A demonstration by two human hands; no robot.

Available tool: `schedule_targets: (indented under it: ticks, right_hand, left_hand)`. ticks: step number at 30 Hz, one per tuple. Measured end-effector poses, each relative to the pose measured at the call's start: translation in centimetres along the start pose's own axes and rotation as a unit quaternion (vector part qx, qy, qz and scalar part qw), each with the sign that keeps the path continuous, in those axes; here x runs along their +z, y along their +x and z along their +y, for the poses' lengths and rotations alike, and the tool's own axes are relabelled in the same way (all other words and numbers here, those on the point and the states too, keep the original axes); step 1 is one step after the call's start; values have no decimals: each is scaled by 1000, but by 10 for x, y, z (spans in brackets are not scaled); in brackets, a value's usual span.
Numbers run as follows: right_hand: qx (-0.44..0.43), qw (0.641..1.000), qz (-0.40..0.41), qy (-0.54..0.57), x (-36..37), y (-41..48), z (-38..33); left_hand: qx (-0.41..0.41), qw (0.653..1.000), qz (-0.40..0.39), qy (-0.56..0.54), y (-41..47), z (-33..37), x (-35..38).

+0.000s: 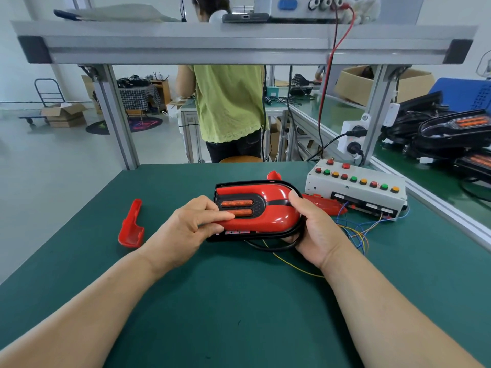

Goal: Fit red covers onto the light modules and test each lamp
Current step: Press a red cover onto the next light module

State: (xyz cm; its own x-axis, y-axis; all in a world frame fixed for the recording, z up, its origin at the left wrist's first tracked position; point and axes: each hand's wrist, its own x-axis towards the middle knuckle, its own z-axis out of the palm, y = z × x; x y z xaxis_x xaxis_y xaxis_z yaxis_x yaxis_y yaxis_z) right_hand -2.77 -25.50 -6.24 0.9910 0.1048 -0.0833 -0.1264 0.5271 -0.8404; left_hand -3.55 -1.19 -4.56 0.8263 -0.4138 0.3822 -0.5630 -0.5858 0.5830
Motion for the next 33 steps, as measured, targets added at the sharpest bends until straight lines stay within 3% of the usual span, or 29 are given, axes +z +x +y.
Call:
schedule_targets:
  ticks: [17, 26, 29, 33]
  right_hand:
    - [-17, 999, -4, -40, -2, -2, 1]
    - [-30, 998, 26, -55, -1, -1, 3]
    - [-28, 998, 34, -47, -1, -1, 2]
    - [-33, 998, 41, -26, -4, 1, 0]
  left_hand:
    - [-68, 997, -34, -27, -1, 2, 2]
    - [12, 999, -12, 52, -2, -2, 6]
    - [-17, 1000, -1, 8, -2, -4, 7]
    - [-123, 983, 89, -99, 6, -8, -1]
